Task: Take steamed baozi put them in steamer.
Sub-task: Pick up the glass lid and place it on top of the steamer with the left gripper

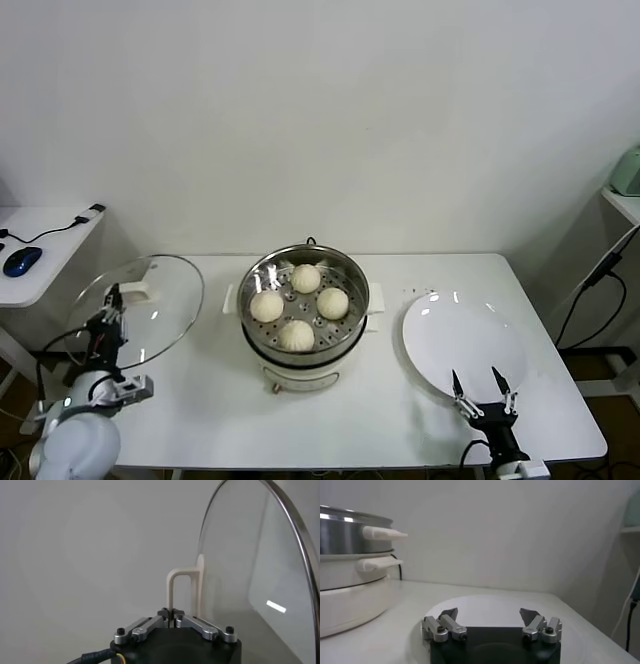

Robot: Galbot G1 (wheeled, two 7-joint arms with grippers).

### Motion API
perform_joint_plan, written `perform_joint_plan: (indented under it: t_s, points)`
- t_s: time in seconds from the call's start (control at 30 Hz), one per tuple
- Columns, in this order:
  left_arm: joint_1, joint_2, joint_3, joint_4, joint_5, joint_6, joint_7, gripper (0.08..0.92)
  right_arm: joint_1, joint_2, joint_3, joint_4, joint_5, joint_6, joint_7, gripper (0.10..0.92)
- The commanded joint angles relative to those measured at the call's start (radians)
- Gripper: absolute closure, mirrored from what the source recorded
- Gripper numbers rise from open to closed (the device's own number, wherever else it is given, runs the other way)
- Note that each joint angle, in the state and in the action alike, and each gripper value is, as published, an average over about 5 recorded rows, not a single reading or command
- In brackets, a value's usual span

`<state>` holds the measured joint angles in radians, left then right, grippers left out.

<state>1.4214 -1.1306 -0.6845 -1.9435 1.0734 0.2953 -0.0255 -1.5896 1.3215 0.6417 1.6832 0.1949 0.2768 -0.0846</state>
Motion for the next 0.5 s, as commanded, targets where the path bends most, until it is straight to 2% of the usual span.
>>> perform_joint_plan:
  t_s: [0.03, 0.3, 0.5]
  points:
    - [-0.017, 0.018, 0.042, -0.203, 0.011, 0.163, 0.159, 0.868, -0.002, 0.008, 0.0, 0.024, -0.04, -0.028, 0.027, 0.203]
    - [-0.128, 0.017, 0.346, -0.274, 0.147, 0.315, 0.211, 0.868, 0.001, 0.019, -0.008, 0.032, -0.048, -0.028, 0.032, 0.203]
    - [-0.223, -0.079, 0.559, -0.252, 0.266, 0.39, 0.29, 0.868, 0.001, 0.016, -0.009, 0.034, -0.044, -0.019, 0.031, 0.203]
